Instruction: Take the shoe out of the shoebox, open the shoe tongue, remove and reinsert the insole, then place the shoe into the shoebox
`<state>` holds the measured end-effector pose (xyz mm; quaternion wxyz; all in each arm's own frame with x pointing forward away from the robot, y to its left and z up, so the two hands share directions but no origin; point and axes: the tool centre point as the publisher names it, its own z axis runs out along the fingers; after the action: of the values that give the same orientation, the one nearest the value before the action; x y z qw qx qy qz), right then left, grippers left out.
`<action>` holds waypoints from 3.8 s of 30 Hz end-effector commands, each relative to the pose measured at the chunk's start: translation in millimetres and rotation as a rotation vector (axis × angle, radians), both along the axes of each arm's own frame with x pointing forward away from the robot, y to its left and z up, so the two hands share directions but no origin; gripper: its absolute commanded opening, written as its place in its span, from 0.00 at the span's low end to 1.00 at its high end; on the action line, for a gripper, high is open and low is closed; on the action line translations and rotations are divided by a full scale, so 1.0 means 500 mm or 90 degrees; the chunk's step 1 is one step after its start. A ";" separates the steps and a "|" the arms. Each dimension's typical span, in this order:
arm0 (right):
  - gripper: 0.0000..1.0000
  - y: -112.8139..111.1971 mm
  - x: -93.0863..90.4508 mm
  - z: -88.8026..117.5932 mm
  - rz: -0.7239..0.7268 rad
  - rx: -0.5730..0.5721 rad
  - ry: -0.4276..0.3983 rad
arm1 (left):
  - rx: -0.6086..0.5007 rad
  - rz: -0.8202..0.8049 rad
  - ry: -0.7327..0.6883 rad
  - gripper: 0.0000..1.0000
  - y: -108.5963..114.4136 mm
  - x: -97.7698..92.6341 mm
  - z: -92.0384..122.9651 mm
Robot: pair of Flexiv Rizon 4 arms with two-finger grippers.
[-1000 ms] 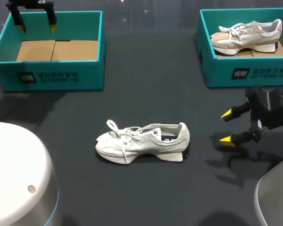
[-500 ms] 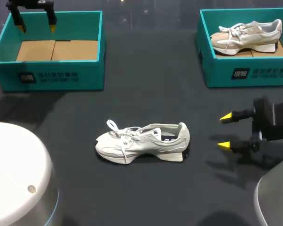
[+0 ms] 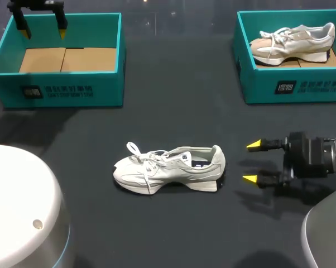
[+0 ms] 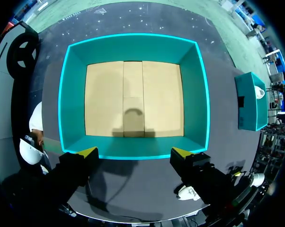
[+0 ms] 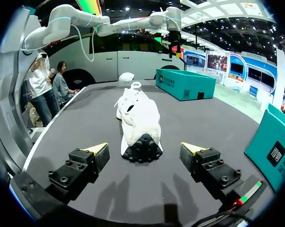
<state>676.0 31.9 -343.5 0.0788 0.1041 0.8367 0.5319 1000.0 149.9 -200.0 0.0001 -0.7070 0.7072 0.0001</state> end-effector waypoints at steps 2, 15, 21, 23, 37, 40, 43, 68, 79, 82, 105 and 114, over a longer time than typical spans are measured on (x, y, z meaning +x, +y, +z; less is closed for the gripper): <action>1.00 0.003 0.018 -0.023 0.012 0.000 0.010 | 0.000 0.000 0.000 1.00 0.000 0.000 0.000; 1.00 -0.038 0.023 -0.073 0.026 0.026 0.044 | 0.000 0.000 0.000 1.00 0.000 0.000 0.000; 1.00 -0.041 0.022 -0.083 0.024 0.029 0.045 | 0.000 0.000 0.000 1.00 0.000 0.000 0.000; 1.00 -0.042 0.023 -0.084 0.024 0.031 0.044 | 0.000 0.000 0.000 1.00 0.000 0.000 0.000; 1.00 -0.033 0.023 -0.096 -0.002 0.038 0.059 | 0.000 0.000 0.000 1.00 0.000 0.000 0.000; 1.00 -0.020 0.023 -0.098 0.000 0.045 0.057 | 0.000 0.000 0.000 1.00 0.000 0.000 0.000; 1.00 -0.006 0.022 -0.097 0.000 0.053 0.056 | 0.000 0.000 0.000 1.00 0.000 0.000 0.000; 1.00 0.069 0.049 -0.098 0.020 0.084 0.056 | 0.000 0.000 0.000 1.00 0.000 0.000 0.000; 1.00 0.109 0.046 -0.101 0.039 0.094 0.057 | 0.000 0.000 0.000 1.00 0.000 0.000 0.000; 1.00 0.121 0.039 -0.106 0.046 0.090 0.060 | 0.000 0.000 0.000 1.00 0.000 0.000 0.000; 1.00 0.192 0.039 -0.121 0.076 0.102 0.066 | 0.000 0.000 0.000 1.00 0.000 0.000 0.000; 1.00 0.211 0.040 -0.125 0.085 0.101 0.072 | 0.000 0.000 0.000 1.00 0.000 0.000 0.000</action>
<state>694.1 130.6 -403.9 -0.0109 0.0834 0.7986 0.5959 1000.0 149.9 -200.0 0.0000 -0.7070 0.7072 0.0000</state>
